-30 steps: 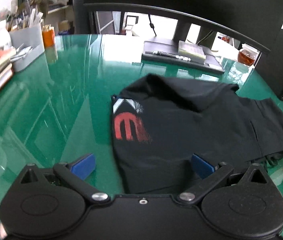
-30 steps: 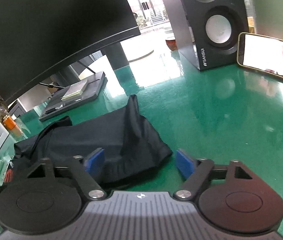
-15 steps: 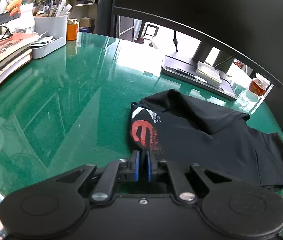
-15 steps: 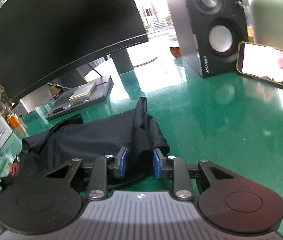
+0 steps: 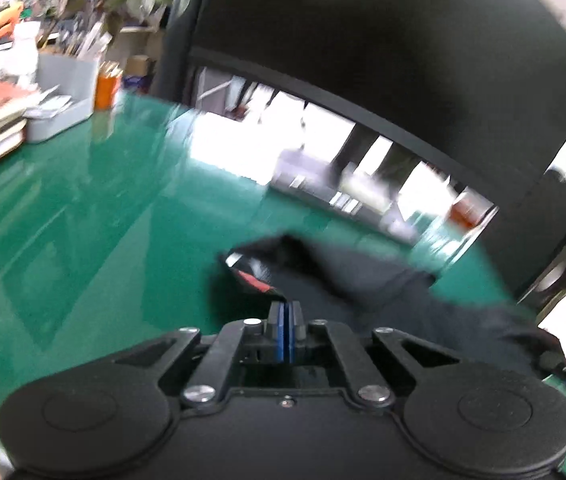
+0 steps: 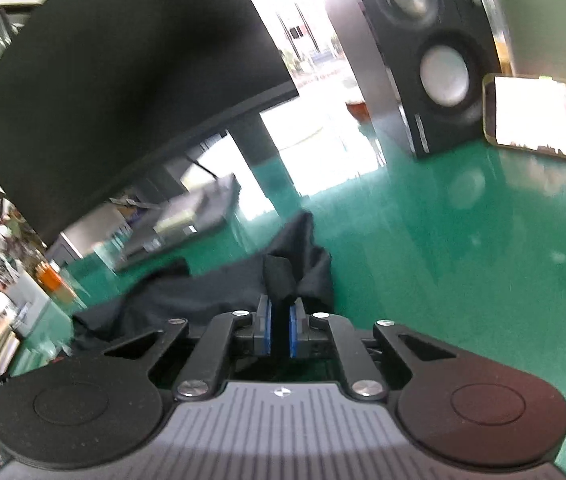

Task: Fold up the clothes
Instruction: 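Lift the shirt with the left gripper while the right gripper closes on it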

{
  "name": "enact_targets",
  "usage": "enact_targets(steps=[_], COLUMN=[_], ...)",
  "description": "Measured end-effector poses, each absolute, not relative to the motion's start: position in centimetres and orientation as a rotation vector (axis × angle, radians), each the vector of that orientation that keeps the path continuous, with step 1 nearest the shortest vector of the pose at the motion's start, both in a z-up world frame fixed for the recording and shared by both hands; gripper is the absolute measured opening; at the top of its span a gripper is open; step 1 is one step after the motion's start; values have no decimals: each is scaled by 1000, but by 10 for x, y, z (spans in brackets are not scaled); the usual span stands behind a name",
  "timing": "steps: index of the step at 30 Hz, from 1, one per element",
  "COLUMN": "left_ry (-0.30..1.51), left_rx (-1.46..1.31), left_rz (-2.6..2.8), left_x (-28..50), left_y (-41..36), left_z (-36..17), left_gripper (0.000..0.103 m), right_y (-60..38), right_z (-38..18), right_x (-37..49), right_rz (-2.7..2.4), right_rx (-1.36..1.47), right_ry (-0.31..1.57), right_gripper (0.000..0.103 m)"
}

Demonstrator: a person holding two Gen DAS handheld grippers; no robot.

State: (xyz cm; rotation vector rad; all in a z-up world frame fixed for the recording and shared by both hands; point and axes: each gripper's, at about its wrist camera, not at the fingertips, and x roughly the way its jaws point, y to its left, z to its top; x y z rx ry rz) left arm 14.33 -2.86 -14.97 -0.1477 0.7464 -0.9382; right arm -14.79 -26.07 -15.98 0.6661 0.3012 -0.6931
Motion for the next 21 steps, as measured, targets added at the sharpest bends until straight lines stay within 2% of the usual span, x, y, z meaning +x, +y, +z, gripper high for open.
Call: enact_targets(steps=[12, 17, 21], left_ry=[615, 611, 516], left_rx=[-383, -383, -418], left_rz=[-1066, -1045, -1055], left_x=[154, 184, 197], left_y=[-2, -31, -44], left_z=[-66, -39, -1], left_gripper=[3, 3, 3], right_y=[-238, -256, -271], right_z=[-68, -43, -3], right_x=[-168, -147, -127], right_rz=[-607, -619, -677], right_rx=[511, 512, 407], right_ry=[74, 70, -16], right_gripper=[8, 8, 8])
